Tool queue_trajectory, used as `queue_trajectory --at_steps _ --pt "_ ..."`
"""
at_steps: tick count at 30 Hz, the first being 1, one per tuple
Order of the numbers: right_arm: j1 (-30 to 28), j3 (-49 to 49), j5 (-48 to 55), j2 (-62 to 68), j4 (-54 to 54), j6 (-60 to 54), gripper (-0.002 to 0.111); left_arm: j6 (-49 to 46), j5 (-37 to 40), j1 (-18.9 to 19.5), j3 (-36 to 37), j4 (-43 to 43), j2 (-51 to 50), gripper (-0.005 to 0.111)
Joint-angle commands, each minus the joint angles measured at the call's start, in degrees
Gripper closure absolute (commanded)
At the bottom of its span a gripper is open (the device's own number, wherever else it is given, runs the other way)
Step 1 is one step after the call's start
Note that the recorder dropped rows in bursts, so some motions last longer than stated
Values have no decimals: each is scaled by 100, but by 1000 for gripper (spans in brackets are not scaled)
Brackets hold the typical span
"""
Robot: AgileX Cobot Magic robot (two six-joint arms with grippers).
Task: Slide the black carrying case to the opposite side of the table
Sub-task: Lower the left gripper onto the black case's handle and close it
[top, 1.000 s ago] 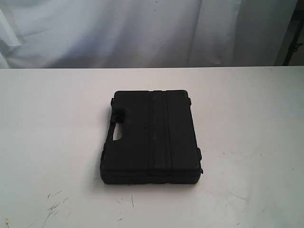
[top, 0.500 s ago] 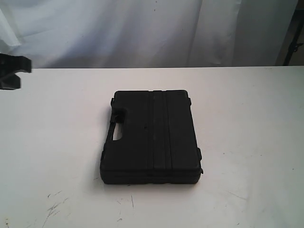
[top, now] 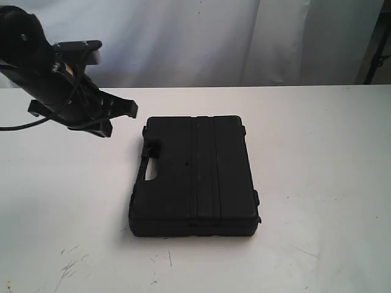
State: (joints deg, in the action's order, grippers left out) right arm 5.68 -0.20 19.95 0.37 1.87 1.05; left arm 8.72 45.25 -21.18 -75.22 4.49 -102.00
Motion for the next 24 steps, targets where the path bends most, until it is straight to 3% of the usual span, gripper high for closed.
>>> queue_trajectory --at_steps 1,7,24 --pt "-34 20 -19 -37 -53 -39 108 181 -7 -40 -260 -35 -445 88" --pt "-34 20 -19 -37 -53 -39 108 104 -18 -71 -494 475 -875 65" --pt "-34 20 -19 -37 -53 -39 108 -373 -304 -113 -579 1130 -1580 65"
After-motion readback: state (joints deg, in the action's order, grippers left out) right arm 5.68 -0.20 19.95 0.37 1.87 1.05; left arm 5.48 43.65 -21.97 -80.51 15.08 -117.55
